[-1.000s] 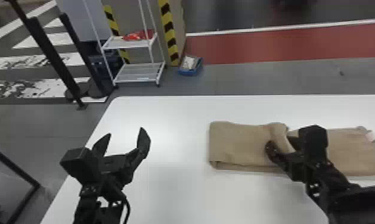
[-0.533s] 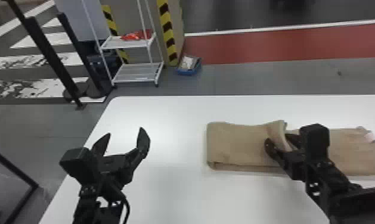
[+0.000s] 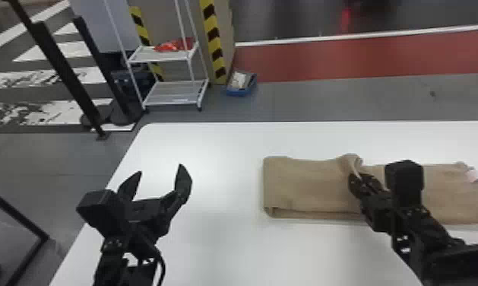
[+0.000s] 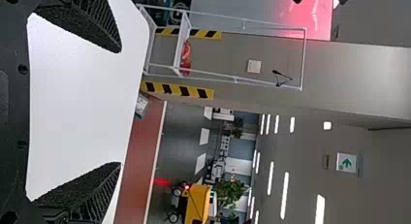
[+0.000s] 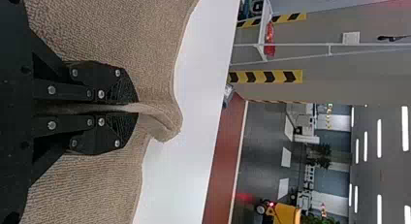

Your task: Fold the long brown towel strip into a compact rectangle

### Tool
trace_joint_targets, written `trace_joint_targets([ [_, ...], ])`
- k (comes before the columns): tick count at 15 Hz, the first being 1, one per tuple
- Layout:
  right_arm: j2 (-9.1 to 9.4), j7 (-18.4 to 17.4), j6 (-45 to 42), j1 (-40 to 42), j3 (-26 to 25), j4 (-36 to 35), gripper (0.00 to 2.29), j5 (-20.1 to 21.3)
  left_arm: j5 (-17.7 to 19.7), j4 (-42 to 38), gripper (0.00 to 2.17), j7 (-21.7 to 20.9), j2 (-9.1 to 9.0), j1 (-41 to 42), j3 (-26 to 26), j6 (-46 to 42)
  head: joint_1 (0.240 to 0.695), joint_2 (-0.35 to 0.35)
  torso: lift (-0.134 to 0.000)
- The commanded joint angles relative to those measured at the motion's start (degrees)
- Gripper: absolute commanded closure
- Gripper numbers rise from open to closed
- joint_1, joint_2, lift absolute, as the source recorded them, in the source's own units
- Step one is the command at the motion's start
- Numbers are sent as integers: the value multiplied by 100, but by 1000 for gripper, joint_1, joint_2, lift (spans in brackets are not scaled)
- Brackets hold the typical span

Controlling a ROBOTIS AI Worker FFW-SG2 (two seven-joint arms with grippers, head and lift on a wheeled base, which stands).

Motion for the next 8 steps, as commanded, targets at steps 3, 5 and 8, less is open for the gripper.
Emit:
trace_joint_targets([
  [3, 0, -8, 17, 108, -36, -239, 1362, 0, 1, 5, 39, -5, -15, -1, 9, 0, 695, 212, -116],
  [5, 0, -17, 0, 135, -54, -301, 1362, -18, 1, 14, 39, -5, -15, -1, 9, 0, 695, 211, -116],
  [8, 0, -8, 17, 205, -54, -608, 1342, -62, 1, 14, 39, -23, -15, -1, 9, 0, 695, 209, -116],
])
